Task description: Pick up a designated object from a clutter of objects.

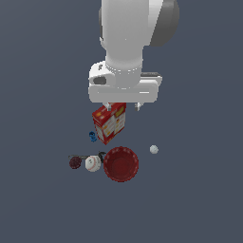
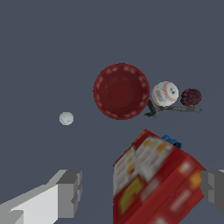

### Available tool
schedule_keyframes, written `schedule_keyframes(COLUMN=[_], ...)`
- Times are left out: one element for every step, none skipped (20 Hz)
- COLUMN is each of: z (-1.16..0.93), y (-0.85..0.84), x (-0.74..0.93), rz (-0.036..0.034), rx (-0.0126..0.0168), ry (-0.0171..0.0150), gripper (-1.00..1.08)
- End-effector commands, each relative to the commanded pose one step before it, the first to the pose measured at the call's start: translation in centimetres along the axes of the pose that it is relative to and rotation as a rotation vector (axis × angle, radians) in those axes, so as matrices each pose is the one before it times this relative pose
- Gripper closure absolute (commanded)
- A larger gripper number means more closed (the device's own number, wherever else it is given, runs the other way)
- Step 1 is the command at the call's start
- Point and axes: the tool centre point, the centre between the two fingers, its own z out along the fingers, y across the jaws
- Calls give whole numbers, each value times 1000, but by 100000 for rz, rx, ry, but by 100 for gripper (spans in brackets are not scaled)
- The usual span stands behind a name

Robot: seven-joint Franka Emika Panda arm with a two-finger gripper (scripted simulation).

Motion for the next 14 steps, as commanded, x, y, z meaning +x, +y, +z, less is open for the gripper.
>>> schedule_keyframes(z=[0, -10, -28, -47, -68, -92, -114, -107, -94, -78, -58, -26, 25, 62], y=[1, -20, -59, -99, -137, -179, -211, -184, -151, -115, -77, 10, 2, 67], x=[0, 4, 12, 19, 26, 31, 31, 20, 8, -4, -13, -19, 5, 35], rz=[0, -133, -394, -648, -900, -1157, -1325, -1117, -868, -612, -347, 0, 134, 167], rx=[0, -38, -109, -180, -251, -326, -379, -326, -259, -190, -115, 0, 32, 75], ry=[0, 2, 3, 5, 6, 7, 7, 4, 2, 0, -2, 0, -2, 5], gripper=[-92, -92, -92, -92, -92, -92, -92, -92, -92, -92, -92, -92, -92, -92])
